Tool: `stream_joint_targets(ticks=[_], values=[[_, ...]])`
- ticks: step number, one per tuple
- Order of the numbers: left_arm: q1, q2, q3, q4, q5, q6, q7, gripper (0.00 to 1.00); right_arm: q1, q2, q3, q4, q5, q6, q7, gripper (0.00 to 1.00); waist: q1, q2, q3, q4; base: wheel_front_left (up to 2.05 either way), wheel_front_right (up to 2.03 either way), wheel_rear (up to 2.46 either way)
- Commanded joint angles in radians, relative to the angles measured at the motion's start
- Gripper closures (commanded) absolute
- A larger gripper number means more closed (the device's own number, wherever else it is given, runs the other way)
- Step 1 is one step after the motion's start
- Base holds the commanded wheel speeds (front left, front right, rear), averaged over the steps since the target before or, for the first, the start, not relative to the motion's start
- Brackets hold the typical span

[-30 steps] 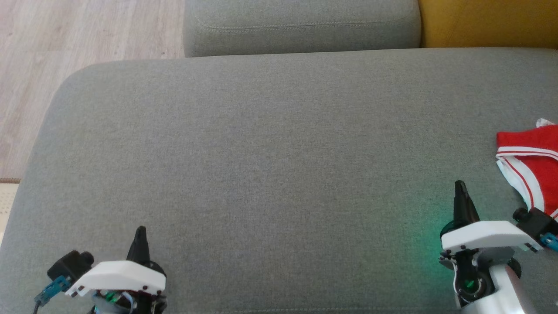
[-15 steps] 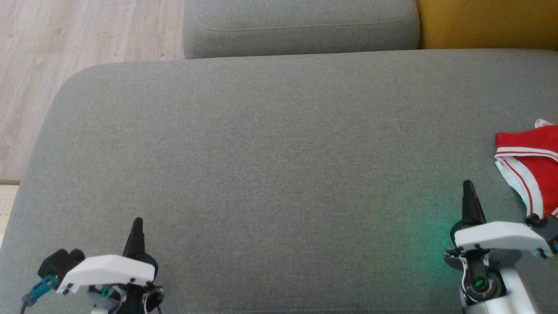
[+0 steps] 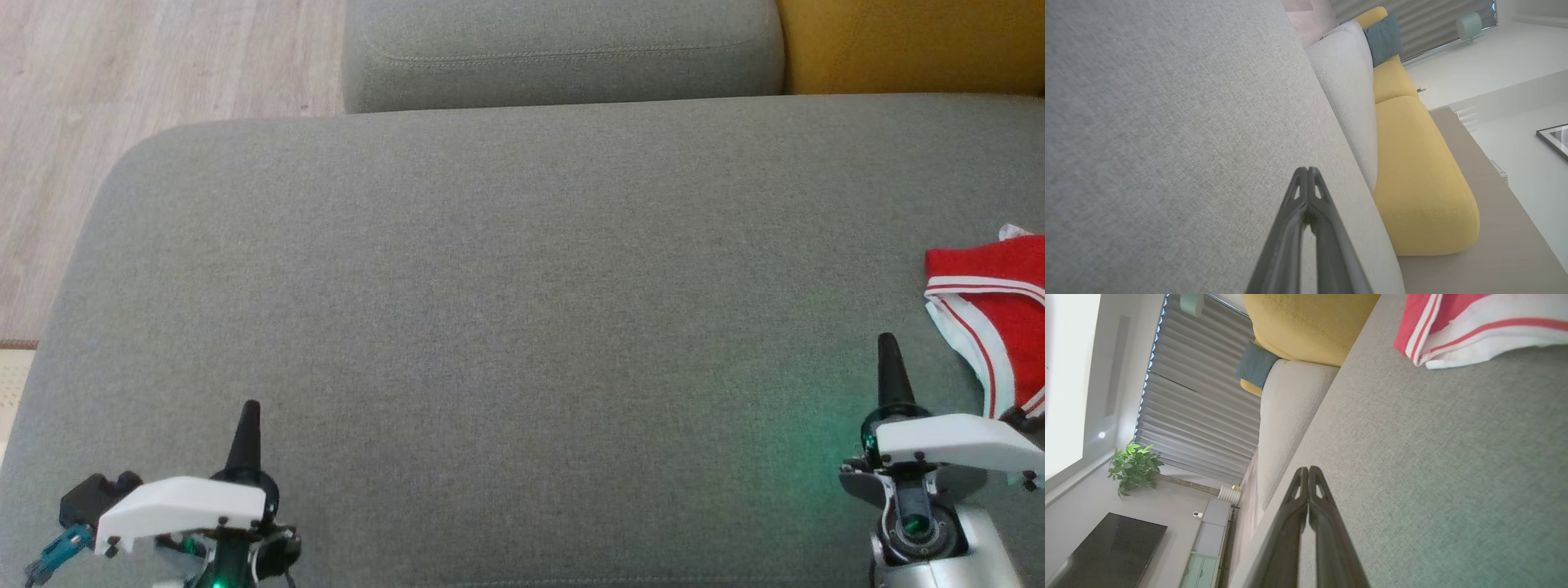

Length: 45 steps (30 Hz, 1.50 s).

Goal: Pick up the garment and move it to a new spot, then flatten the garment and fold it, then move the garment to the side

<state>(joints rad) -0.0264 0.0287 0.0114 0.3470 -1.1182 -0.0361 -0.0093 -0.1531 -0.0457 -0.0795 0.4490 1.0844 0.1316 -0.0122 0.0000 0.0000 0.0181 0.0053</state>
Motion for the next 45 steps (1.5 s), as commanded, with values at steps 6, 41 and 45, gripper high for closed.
stream_joint_targets(ticks=[6,41,45], values=[[-0.061,0.016,0.038,-0.049,-0.091,-0.021,0.021,1.00,-0.009,-0.005,0.002,-0.069,0.098,-0.001,0.024,1.00,0.0000,0.0000,-0.002,-0.001,0.00,0.00,0.00],[-0.082,0.022,0.102,-0.101,-0.489,-0.094,0.122,1.00,0.045,-0.004,-0.034,-0.204,0.522,-0.001,0.125,1.00,0.0000,0.0000,-0.015,-0.005,0.00,0.00,0.00],[-0.082,0.022,0.102,-0.101,-0.491,-0.095,0.122,1.00,0.045,-0.004,-0.034,-0.204,0.524,-0.001,0.126,1.00,0.0000,0.0000,-0.015,-0.005,0.00,0.00,0.00]])
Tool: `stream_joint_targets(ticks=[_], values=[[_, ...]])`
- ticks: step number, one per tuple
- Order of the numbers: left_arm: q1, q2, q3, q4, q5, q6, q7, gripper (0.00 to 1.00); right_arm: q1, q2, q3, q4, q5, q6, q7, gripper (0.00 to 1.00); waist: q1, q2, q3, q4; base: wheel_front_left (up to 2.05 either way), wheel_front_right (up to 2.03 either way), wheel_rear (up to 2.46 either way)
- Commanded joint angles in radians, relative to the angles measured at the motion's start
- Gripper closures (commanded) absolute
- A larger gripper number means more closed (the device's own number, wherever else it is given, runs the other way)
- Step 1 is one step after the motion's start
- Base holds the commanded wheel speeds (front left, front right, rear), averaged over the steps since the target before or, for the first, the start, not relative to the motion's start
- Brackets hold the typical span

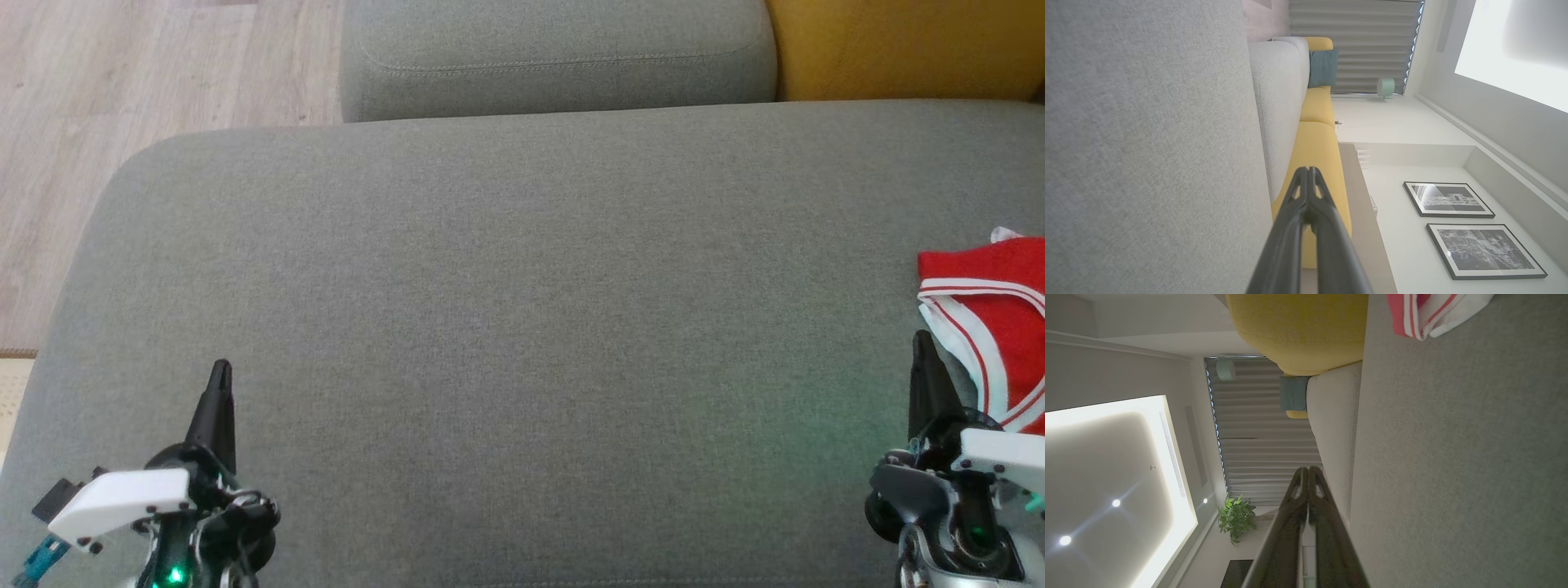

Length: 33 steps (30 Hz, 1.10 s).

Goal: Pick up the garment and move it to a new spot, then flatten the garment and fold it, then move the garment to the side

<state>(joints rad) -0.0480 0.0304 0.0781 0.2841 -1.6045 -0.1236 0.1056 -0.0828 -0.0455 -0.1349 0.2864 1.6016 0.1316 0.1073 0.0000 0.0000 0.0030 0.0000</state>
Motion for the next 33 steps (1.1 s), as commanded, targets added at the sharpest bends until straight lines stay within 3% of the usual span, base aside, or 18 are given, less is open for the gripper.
stream_joint_targets(ticks=[1,33], values=[[-0.060,0.020,0.035,-0.039,-0.004,-0.007,0.007,1.00,-0.025,-0.005,0.021,-0.042,0.007,-0.001,0.006,1.00,0.0000,0.0000,0.000,0.000,0.00,0.00,0.00],[-0.060,0.020,0.035,-0.039,-0.004,-0.007,0.007,1.00,-0.025,-0.005,0.021,-0.042,0.007,-0.001,0.006,1.00,0.0000,0.0000,0.000,0.000,0.00,0.00,0.00]])
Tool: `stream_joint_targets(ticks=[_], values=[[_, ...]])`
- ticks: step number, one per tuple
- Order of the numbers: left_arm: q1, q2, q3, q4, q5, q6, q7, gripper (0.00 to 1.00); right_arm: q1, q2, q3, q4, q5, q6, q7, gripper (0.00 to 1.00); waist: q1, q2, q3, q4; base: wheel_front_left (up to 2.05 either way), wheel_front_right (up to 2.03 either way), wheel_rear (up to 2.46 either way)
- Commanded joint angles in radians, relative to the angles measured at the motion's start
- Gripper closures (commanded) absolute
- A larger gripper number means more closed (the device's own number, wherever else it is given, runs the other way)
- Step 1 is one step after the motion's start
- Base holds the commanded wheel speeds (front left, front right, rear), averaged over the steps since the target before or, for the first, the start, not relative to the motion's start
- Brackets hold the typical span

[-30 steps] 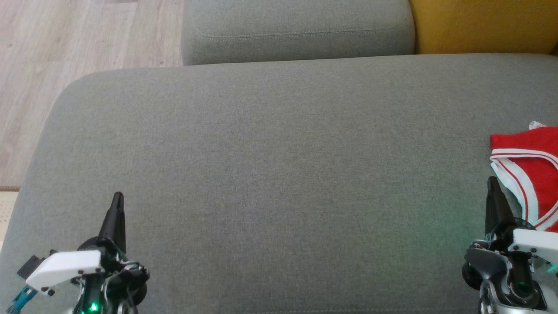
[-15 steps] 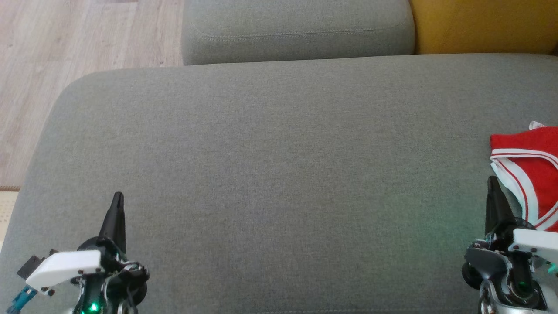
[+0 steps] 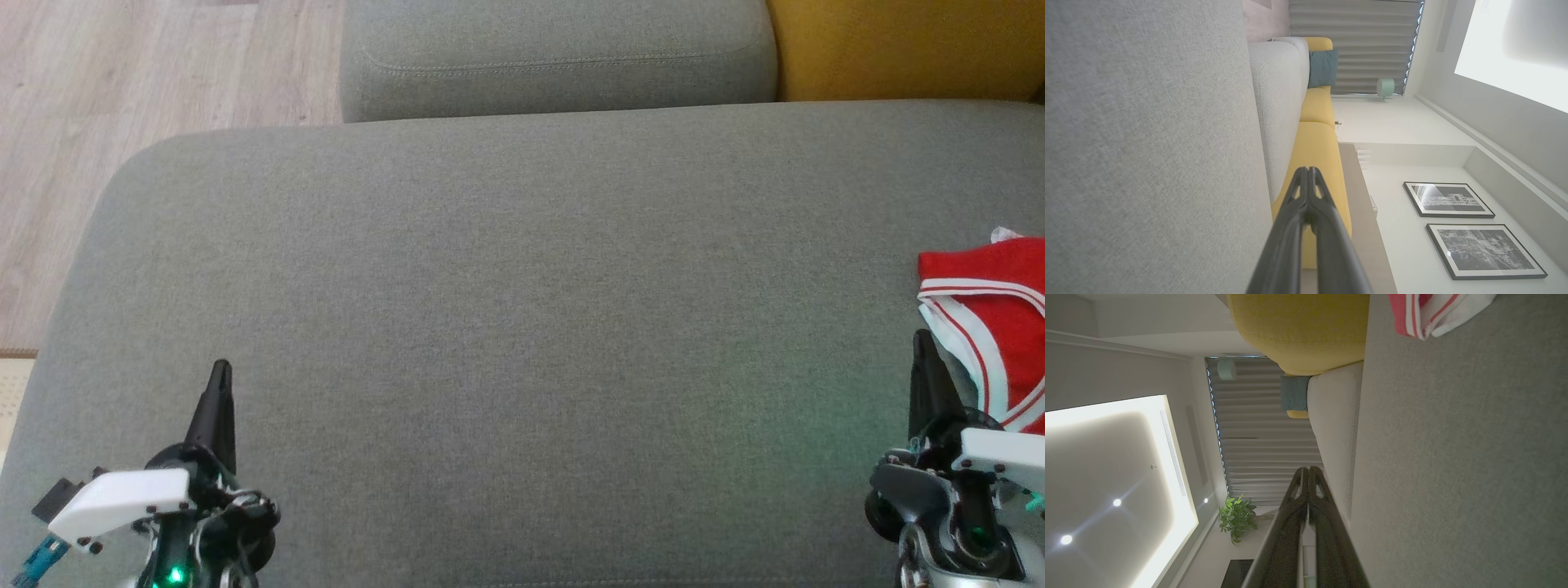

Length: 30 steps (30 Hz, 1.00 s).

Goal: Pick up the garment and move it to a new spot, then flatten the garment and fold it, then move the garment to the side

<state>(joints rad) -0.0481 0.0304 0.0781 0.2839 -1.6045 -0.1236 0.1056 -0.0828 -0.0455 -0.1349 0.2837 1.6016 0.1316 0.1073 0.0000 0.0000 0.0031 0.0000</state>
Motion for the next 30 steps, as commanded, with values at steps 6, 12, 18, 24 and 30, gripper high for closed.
stream_joint_targets(ticks=[6,12,18,24,30], values=[[-0.060,0.020,0.035,-0.039,-0.004,-0.007,0.007,1.00,-0.025,-0.005,0.021,-0.039,0.007,-0.001,0.006,1.00,0.0000,0.0000,0.000,0.000,0.00,0.00,0.00],[-0.060,0.020,0.035,-0.039,-0.004,-0.007,0.007,1.00,-0.025,-0.005,0.021,-0.039,0.007,-0.001,0.006,1.00,0.0000,0.0000,0.000,0.000,0.00,0.00,0.00],[-0.060,0.020,0.035,-0.039,-0.004,-0.007,0.007,1.00,-0.025,-0.005,0.021,-0.039,0.007,-0.001,0.006,1.00,0.0000,0.0000,0.000,0.000,0.00,0.00,0.00],[-0.060,0.020,0.035,-0.039,-0.004,-0.007,0.007,1.00,-0.025,-0.005,0.021,-0.039,0.007,-0.001,0.006,1.00,0.0000,0.0000,0.000,0.000,0.00,0.00,0.00],[-0.060,0.020,0.035,-0.039,-0.004,-0.007,0.007,1.00,-0.025,-0.005,0.021,-0.039,0.007,-0.001,0.006,1.00,0.0000,0.0000,0.000,0.000,0.00,0.00,0.00]])
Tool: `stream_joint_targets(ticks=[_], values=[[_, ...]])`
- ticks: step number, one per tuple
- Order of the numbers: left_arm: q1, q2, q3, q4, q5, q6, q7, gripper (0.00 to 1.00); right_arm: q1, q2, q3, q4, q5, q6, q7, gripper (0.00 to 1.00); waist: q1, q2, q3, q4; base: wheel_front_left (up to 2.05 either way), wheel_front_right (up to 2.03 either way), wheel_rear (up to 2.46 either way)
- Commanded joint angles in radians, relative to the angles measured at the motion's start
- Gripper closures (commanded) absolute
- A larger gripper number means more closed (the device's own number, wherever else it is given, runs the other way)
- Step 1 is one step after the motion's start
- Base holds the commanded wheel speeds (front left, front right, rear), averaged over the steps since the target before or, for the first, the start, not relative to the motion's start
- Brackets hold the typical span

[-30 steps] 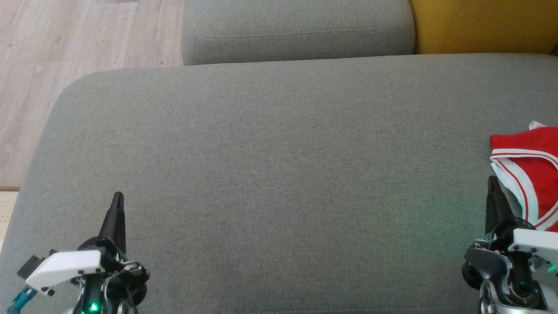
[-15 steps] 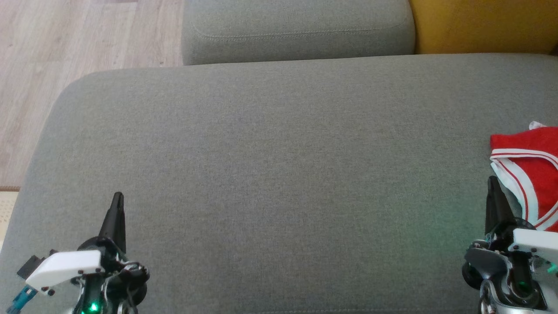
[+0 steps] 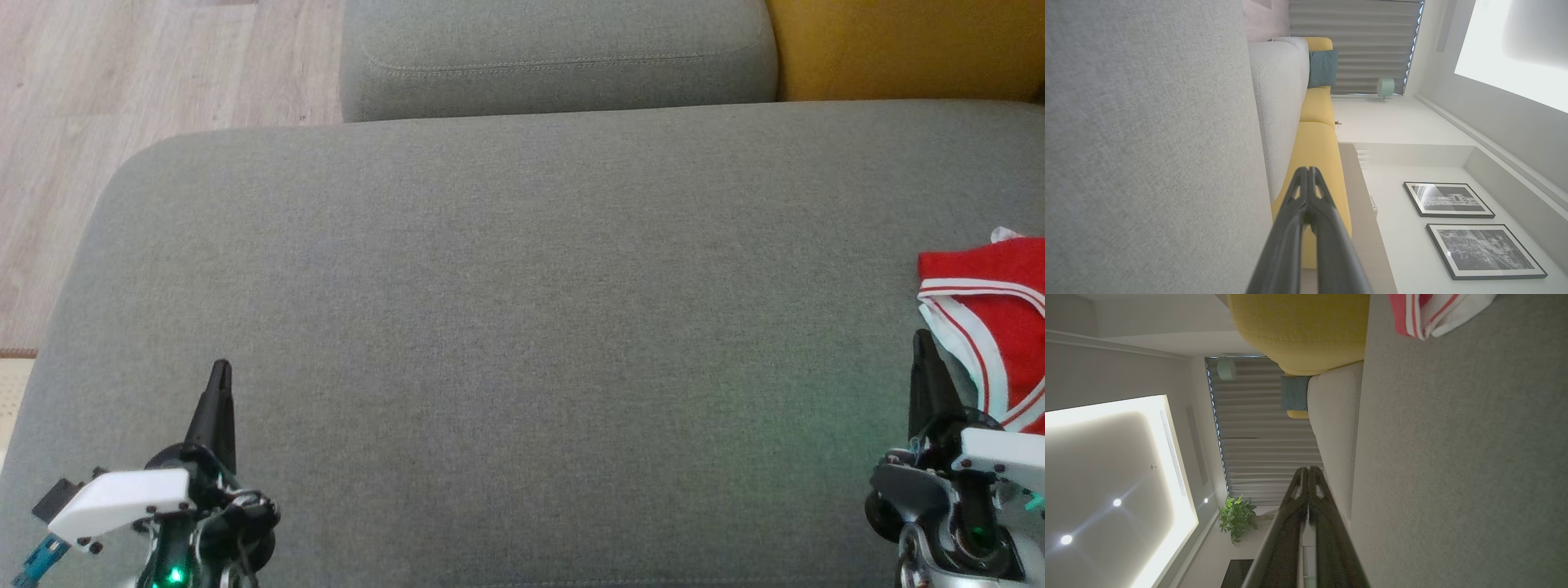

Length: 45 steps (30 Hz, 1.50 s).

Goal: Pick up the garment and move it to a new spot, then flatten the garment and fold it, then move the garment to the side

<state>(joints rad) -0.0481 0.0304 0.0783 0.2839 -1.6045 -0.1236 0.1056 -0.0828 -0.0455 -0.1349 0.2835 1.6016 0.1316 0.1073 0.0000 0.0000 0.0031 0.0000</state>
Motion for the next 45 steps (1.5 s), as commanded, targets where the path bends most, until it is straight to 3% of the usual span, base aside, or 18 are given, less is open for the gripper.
stream_joint_targets(ticks=[1,45], values=[[-0.060,0.020,0.035,-0.039,-0.004,-0.007,0.007,1.00,-0.025,-0.005,0.021,-0.039,0.007,-0.001,0.006,1.00,0.0000,0.0000,0.000,0.000,0.00,0.00,0.00],[-0.060,0.020,0.035,-0.039,-0.004,-0.007,0.007,1.00,-0.025,-0.005,0.021,-0.039,0.007,-0.001,0.006,1.00,0.0000,0.0000,0.000,0.000,0.00,0.00,0.00]])
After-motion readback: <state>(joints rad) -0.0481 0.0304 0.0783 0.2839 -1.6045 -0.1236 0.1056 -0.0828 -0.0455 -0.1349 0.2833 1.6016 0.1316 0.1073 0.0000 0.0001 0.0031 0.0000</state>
